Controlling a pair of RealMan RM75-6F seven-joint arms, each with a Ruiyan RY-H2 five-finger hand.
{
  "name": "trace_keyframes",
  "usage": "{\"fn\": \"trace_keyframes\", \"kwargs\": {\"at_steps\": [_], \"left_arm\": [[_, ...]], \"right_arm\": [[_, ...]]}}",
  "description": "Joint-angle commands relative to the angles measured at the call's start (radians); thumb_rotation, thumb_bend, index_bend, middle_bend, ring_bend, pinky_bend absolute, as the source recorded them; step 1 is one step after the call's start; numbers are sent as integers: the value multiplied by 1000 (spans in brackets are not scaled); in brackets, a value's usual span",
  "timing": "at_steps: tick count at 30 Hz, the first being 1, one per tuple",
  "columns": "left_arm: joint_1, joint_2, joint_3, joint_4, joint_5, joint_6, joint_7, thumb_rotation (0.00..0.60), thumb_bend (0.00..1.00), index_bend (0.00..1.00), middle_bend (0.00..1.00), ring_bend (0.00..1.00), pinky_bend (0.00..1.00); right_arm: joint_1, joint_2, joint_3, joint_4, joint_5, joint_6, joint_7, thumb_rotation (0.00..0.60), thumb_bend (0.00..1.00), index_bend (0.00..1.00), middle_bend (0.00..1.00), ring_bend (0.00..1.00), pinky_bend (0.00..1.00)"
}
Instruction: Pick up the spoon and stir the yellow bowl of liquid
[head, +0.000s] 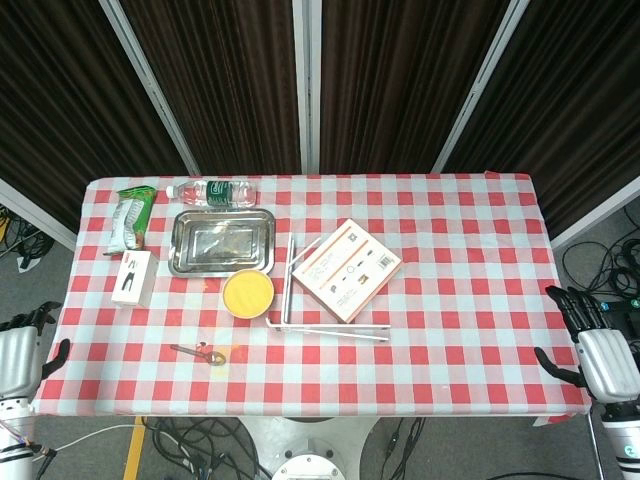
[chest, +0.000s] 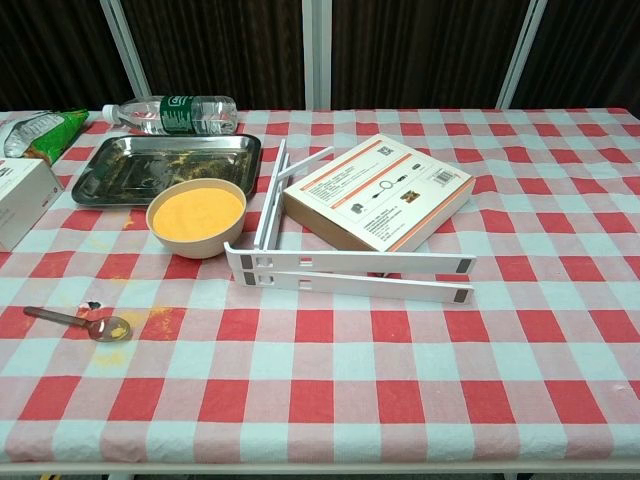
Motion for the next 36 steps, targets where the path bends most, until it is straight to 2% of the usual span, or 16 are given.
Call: {"fn": "trace_keyframes", "kwargs": {"at_steps": [1,7,11,14,19,23,27,36], "left_arm": [[0,1,-6,-15,-9,-11,11,600,374,345,519,401,440],[-3,5,-8,-20,-1,-31,20,600,373,346,521,401,440],[-37,22,-2,-9,25,-98,21,600,345,391,548,415,452],[-75,27,1,14,42,-169,13,600,309,449,619,521,580],[-138,13,7,47,76,-280,-25,600,276,461,702,629,744],[-193,-15,19,67,91,-388,-72,600,272,482,801,755,873],[-242,-56,27,107,97,-473,-74,600,273,502,867,821,933],[-305,-158,41,203,95,-573,-73,600,281,518,929,854,972]], "right_arm": [[2,-1,0,1,3,-4,-1,600,222,21,90,0,71],[8,-2,3,6,8,-13,2,600,221,21,90,0,71],[14,-2,7,10,8,-16,3,600,221,21,90,0,71],[19,3,11,9,8,-19,2,600,222,21,90,0,71],[24,10,15,7,17,-26,0,600,221,21,91,0,71],[32,10,17,9,27,-42,3,600,219,21,91,0,71],[38,8,17,11,27,-50,5,600,220,21,92,0,71],[41,9,19,10,35,-56,5,600,219,21,95,0,71]]}}
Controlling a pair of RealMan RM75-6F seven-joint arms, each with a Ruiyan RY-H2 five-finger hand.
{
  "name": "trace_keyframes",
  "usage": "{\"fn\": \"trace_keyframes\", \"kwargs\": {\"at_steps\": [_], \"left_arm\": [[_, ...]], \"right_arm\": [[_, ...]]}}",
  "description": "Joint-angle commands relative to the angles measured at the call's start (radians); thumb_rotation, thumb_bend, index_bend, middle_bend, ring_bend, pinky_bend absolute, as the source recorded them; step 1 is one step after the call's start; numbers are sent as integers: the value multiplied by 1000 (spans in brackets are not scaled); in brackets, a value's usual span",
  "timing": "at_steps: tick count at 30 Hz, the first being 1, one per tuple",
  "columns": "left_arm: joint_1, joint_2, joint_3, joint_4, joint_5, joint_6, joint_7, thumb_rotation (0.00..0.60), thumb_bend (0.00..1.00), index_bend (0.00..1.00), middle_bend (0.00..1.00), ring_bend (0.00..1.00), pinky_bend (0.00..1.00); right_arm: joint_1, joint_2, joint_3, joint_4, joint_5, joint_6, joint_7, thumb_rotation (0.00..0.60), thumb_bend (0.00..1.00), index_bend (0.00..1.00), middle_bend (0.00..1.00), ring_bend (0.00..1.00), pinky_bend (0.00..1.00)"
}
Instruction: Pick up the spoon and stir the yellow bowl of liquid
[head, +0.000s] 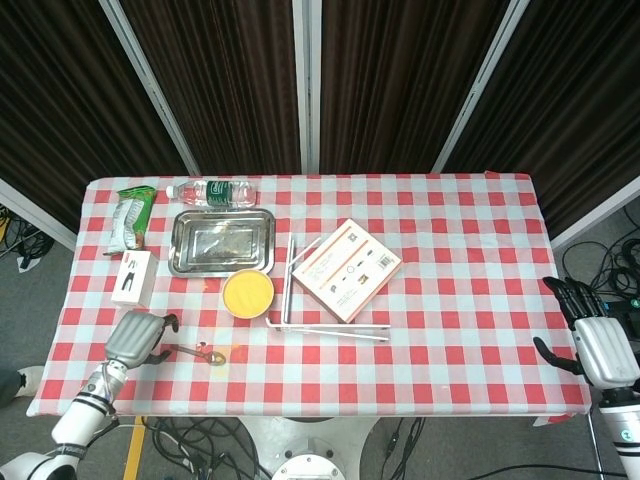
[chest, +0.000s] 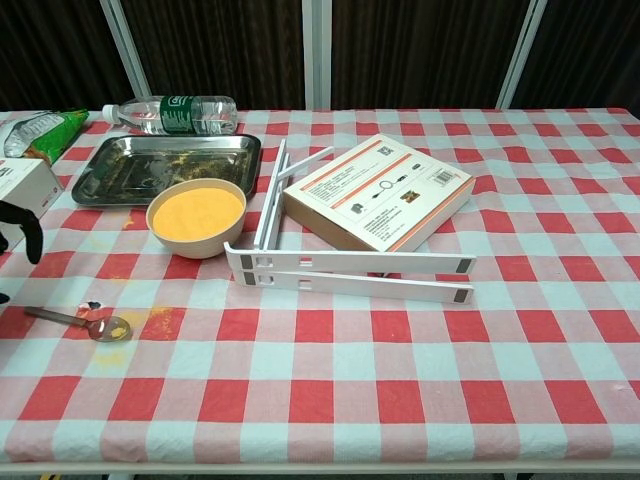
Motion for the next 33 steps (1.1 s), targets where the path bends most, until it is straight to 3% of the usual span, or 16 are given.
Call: {"fn": "trace_keyframes", "kwargs": {"at_steps": [1,11,14,33], "left_arm": [[-16,-27,6,19,-7,-23,3,600,282,519,931,855,974],[-37,-86,14,67,-40,-60,8,600,326,577,944,858,977],[-45,-88,16,69,-60,-79,15,600,367,582,944,858,977],[-65,-93,26,63,-151,-122,55,600,406,600,944,859,977]], "right_arm": [[0,0,-1,-1,2,-2,0,600,218,21,96,0,71],[-3,0,-2,1,6,2,1,600,219,21,99,0,71],[-4,-1,-2,2,6,2,1,600,218,21,99,0,71],[-1,-4,-2,6,16,-8,2,600,219,21,99,0,71]]}}
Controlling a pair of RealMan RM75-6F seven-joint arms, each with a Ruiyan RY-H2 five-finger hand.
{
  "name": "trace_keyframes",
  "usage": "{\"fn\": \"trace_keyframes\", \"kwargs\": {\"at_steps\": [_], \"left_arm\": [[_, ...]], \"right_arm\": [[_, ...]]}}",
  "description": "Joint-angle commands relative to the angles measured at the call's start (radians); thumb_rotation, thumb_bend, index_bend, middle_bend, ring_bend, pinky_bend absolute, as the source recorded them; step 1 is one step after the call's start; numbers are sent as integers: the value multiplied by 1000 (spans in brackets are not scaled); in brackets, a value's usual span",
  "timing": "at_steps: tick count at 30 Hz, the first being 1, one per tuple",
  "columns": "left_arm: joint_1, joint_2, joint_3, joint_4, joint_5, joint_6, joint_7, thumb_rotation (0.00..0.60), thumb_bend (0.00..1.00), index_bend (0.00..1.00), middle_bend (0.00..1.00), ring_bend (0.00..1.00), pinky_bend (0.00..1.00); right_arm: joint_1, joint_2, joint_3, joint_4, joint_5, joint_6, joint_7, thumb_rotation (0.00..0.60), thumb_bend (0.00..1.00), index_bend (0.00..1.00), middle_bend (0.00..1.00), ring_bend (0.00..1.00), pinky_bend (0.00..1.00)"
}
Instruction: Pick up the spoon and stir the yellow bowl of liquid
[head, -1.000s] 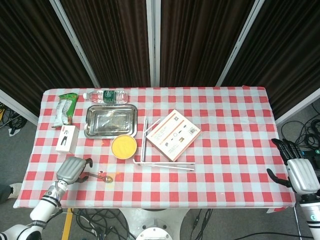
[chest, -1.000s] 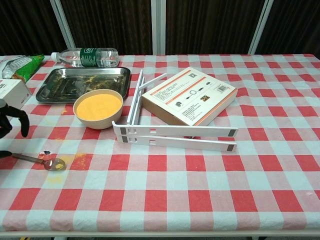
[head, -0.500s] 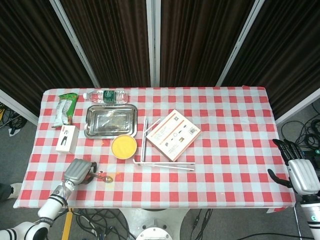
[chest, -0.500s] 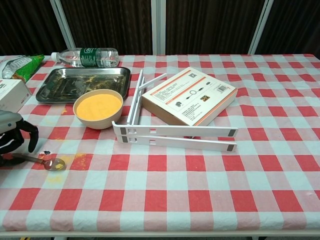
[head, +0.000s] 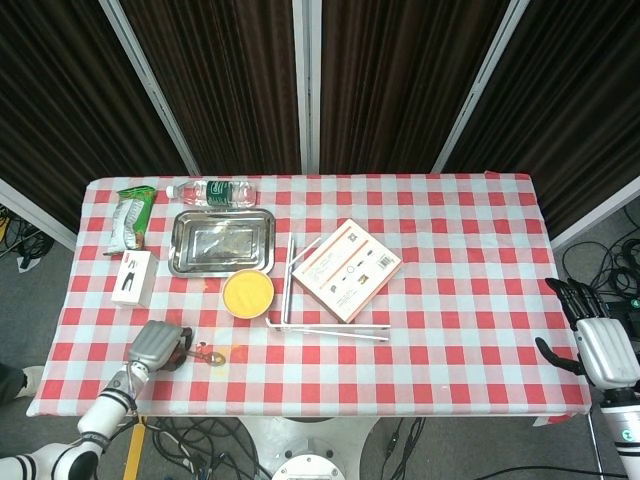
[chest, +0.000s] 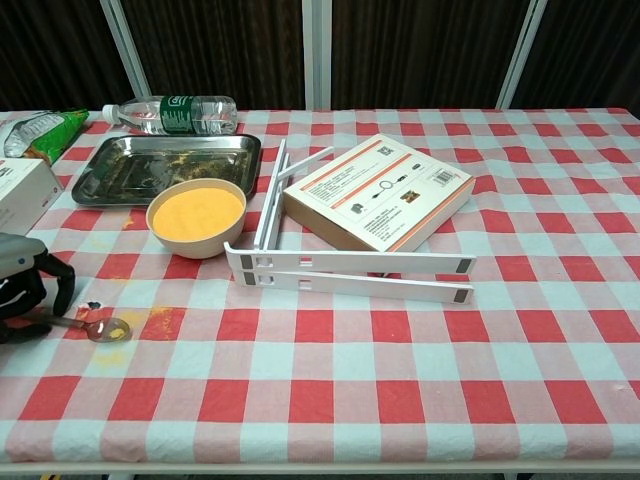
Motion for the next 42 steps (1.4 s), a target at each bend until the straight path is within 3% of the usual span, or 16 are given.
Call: {"fn": "trace_keyframes", "kwargs": {"at_steps": [1,12,20,29,35,42], "left_arm": [[-1,-1,1,-1,-3,2,1,600,413,603,944,859,977],[-18,50,-16,-55,-25,13,9,600,455,618,947,858,977],[-61,80,-146,-95,-69,110,27,600,458,618,950,858,979],[-201,-40,-246,-32,-278,83,228,600,455,618,952,859,984],[-260,-117,-249,22,-402,112,367,600,450,614,951,859,987],[-282,-155,-236,12,-466,164,439,600,442,607,949,859,987]], "right_arm": [[0,0,0,-1,0,0,-1,600,218,21,99,0,71],[-1,1,0,-2,-2,3,0,600,218,21,99,0,71],[0,4,2,2,-6,8,5,600,218,21,99,0,71],[-7,7,3,6,-3,19,13,600,219,21,99,0,71],[-14,22,10,5,7,32,13,600,218,21,99,0,71],[-12,27,15,6,10,30,15,600,218,21,99,0,71]]}}
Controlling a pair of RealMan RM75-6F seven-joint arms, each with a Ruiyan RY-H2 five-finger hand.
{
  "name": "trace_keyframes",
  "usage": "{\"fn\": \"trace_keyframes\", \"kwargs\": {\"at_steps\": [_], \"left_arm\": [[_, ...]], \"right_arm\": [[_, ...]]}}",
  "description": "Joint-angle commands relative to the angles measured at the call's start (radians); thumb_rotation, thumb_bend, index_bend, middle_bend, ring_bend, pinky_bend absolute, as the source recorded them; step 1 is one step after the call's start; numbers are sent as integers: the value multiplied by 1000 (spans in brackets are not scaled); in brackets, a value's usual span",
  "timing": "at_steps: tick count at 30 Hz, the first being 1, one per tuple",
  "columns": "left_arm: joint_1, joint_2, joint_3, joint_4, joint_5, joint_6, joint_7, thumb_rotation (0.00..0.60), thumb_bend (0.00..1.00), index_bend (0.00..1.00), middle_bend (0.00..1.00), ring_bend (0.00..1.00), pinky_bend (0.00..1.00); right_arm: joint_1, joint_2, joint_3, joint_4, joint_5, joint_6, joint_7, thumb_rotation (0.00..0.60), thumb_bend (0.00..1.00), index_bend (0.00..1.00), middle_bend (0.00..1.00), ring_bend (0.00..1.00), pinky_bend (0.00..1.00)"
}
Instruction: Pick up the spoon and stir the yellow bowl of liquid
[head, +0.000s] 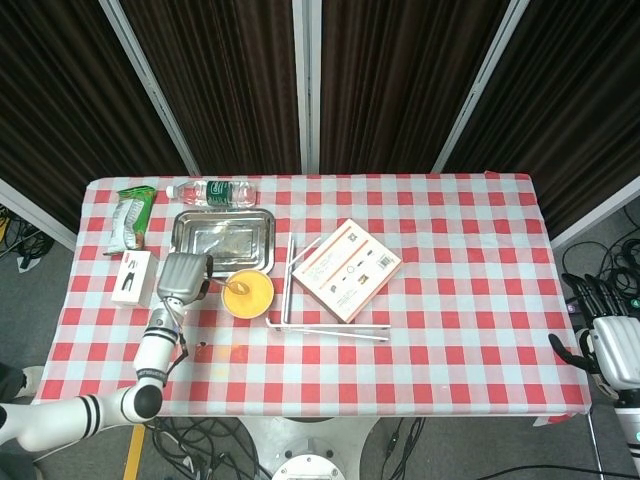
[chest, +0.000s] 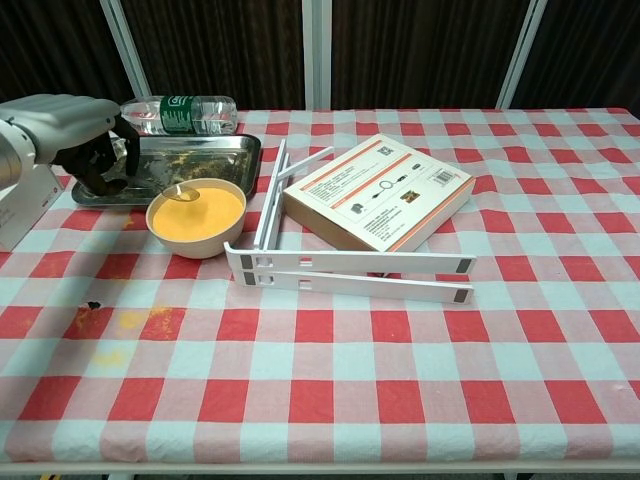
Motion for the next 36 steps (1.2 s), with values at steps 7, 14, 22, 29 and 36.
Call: {"fn": "trace_keyframes", "kwargs": {"at_steps": [7,14,22,29,36], "left_arm": [[-21,-23,30,-7,-26,31,47,600,425,572,944,859,988],[-24,-9,58,-17,-20,18,46,600,408,514,937,857,986],[-26,21,60,-51,3,12,15,600,405,476,932,855,984],[-46,5,58,-18,-48,-15,19,600,406,541,937,857,985],[-49,8,62,-14,-58,-11,12,600,406,569,941,858,985]], "right_arm": [[-1,-2,5,4,2,5,5,600,218,21,99,0,71],[-3,-5,5,5,4,6,11,600,218,21,99,0,71],[-5,-4,9,2,5,11,6,600,219,21,99,0,71],[-9,-4,7,5,7,11,10,600,218,21,99,0,71],[-9,-7,7,11,9,7,14,600,217,21,99,0,71]]}}
